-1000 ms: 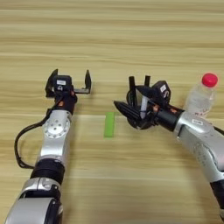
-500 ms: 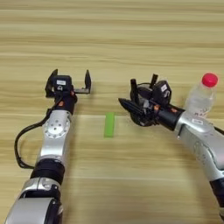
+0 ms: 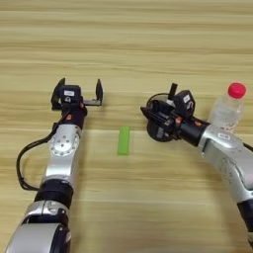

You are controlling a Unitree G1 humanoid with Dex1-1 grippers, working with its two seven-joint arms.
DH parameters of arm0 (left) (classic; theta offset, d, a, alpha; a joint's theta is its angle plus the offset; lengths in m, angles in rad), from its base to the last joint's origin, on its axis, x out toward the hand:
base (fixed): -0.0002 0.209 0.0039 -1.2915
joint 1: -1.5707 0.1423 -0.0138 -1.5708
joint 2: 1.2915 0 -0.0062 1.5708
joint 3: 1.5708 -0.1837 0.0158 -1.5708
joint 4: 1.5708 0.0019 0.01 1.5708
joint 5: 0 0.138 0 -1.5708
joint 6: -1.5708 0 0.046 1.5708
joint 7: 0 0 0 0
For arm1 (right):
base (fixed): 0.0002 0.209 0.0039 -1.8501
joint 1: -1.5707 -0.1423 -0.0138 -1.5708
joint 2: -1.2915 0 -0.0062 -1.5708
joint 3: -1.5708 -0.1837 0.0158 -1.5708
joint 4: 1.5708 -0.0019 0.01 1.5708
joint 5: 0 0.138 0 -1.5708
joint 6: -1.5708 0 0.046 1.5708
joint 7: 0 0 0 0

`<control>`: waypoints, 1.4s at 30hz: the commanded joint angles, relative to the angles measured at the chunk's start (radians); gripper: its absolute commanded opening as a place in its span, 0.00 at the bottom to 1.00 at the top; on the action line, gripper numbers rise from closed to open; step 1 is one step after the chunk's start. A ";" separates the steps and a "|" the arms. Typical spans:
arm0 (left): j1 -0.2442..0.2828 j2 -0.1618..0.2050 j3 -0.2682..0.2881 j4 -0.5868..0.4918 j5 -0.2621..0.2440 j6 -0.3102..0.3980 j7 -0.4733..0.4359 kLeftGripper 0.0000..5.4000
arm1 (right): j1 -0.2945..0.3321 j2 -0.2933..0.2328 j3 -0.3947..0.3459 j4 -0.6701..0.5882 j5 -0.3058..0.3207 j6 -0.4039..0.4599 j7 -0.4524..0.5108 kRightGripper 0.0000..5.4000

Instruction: Move the objects on the table

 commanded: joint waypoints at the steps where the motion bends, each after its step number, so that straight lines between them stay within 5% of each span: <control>1: -0.001 -0.001 -0.005 0.002 0.012 0.011 0.003 1.00 | 0.012 0.000 0.004 0.008 -0.012 0.007 0.000 0.23; 5: -0.001 0.000 -0.005 0.005 0.012 0.010 0.003 1.00 | 0.009 -0.001 -0.005 0.000 -0.013 0.004 -0.005 0.16; 27: -0.005 0.000 -0.006 0.014 0.012 0.007 0.005 1.00 | 0.033 -0.007 -0.041 -0.156 0.012 0.007 -0.019 0.16; 42: -0.008 -0.001 -0.007 0.018 0.012 0.005 0.007 1.00 | 0.028 0.024 -0.126 -0.306 0.086 -0.041 -0.059 0.16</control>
